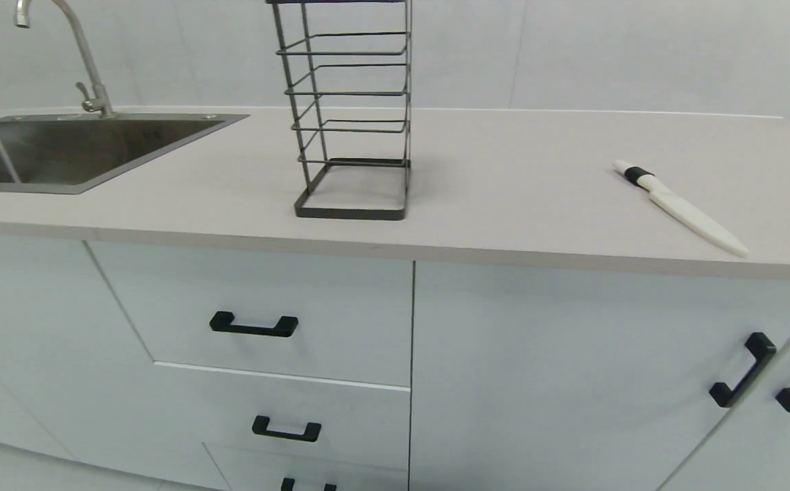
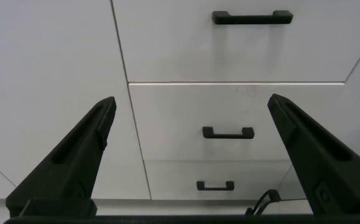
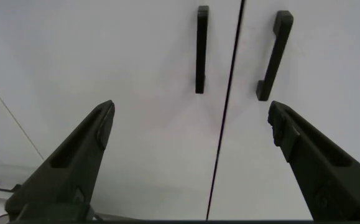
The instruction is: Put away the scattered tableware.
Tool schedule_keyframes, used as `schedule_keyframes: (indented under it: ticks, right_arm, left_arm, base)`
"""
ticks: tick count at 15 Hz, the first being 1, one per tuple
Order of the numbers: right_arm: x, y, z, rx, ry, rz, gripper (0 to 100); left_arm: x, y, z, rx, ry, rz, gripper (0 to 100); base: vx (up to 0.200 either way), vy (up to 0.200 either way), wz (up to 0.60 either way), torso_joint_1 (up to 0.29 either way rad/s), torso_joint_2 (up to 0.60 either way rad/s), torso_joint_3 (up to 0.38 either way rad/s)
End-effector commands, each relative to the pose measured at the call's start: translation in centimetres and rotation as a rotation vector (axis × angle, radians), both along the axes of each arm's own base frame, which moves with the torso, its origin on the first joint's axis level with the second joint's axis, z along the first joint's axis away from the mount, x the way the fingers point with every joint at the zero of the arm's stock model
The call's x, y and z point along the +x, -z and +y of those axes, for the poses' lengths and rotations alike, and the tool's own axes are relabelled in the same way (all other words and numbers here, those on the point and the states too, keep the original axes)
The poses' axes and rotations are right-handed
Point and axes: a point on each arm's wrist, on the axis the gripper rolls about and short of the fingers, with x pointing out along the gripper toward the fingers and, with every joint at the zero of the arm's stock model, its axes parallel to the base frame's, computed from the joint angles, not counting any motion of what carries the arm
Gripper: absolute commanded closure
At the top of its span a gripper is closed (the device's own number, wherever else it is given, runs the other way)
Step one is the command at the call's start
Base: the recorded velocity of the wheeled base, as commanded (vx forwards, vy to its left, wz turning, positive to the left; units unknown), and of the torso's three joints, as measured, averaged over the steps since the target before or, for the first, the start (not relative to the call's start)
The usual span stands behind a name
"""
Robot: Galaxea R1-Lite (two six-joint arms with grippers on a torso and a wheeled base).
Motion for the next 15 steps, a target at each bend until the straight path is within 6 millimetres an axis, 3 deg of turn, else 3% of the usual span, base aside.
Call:
schedule_keyframes:
  ticks: [1, 7, 15]
  right_arm:
    - [0.01, 0.00, 0.00, -0.001, -0.001, 0.002, 0]
    - [0.01, 0.00, 0.00, 0.000, -0.001, 0.002, 0]
    - [0.01, 0.00, 0.00, 0.000, 0.001, 0.002, 0]
  left_arm:
    - [0.01, -0.02, 0.00, 0.001, 0.000, 0.000, 0]
    - [0.01, -0.02, 0.01, 0.002, -0.004, 0.000, 0]
    - [0.01, 0.00, 0.01, -0.001, -0.003, 0.001, 0]
  base:
    - [0.000, 0.000, 0.00, 0.000, 0.00, 0.000]
    - [0.000, -0.167, 0.00, 0.001, 0.00, 0.003]
    - [0.000, 0.000, 0.07, 0.000, 0.00, 0.000]
